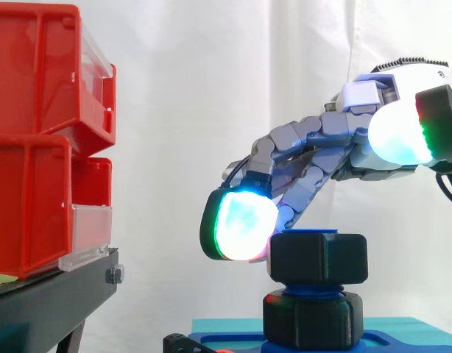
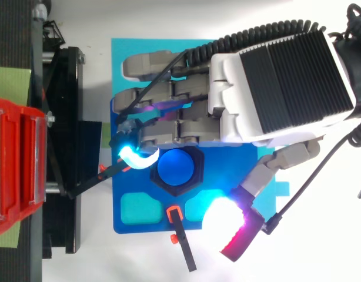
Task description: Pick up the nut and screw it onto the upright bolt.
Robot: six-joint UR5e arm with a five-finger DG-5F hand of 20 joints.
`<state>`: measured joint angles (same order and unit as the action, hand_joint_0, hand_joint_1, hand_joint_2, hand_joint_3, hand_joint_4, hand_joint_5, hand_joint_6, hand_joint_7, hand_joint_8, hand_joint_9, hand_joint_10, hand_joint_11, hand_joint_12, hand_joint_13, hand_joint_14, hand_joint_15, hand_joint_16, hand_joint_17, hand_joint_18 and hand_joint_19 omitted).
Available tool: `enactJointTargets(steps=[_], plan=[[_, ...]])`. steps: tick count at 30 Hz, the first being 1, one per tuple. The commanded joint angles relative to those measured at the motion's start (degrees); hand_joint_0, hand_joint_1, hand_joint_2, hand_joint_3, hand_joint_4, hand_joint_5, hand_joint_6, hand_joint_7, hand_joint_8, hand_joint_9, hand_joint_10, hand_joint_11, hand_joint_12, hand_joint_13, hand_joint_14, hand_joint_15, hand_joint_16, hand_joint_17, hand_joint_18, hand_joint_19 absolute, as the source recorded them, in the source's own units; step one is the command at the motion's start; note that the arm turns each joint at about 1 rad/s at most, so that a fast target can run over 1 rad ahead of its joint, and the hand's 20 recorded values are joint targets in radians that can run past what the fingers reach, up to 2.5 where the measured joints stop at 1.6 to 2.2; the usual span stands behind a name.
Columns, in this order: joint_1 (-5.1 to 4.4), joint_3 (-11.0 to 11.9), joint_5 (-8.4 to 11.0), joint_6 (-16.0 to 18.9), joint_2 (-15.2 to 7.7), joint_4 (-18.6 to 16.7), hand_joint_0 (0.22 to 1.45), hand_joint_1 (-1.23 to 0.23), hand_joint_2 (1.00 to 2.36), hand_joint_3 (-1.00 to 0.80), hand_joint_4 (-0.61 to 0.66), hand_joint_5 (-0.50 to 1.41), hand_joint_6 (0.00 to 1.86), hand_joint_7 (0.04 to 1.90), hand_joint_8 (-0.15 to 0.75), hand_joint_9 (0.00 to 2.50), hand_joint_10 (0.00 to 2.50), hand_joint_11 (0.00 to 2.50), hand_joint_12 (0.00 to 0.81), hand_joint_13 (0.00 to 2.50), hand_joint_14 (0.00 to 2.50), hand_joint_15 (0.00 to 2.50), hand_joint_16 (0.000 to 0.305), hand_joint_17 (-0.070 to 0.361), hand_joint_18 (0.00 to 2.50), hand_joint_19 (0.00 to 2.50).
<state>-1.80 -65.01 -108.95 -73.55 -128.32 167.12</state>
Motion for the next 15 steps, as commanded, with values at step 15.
enactJointTargets(steps=[15], plan=[[2.94,-0.03,-3.28,-1.68,0.09,2.59,0.51,-0.23,1.00,-0.50,0.23,0.01,0.50,1.42,0.295,0.92,0.00,0.00,0.207,0.46,0.00,0.00,0.017,0.037,0.11,0.00]])
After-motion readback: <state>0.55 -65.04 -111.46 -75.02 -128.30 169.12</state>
